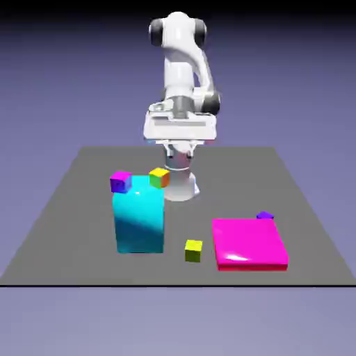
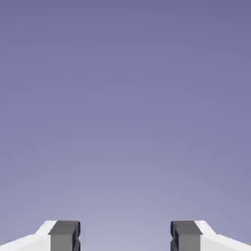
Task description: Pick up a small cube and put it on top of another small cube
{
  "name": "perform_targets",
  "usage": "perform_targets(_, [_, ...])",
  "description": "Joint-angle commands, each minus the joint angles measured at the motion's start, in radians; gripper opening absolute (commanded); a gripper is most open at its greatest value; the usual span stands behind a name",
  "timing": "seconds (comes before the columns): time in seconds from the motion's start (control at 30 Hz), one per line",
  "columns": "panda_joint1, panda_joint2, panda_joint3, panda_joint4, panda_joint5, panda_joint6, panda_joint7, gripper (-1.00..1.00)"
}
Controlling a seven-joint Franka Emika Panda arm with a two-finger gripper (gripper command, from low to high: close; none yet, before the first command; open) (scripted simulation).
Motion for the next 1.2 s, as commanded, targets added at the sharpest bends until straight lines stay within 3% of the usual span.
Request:
perform_targets(0.0, [-0.006,0.036,0.019,0.019,-0.032,-0.039,-0.01,0.0])
perform_targets(0.87, [-0.151,0.975,0.521,0.514,-0.855,-1.035,-0.263,0.0])
perform_targets(1.03, [-0.158,1.092,0.437,0.505,-0.992,-0.948,-0.182,0.0])
perform_targets(1.07, [-0.158,1.092,0.437,0.505,-0.992,-0.948,-0.182,-1.0])
perform_targets(1.17, [-0.154,1.019,0.489,0.511,-0.907,-1.002,-0.233,-1.0])
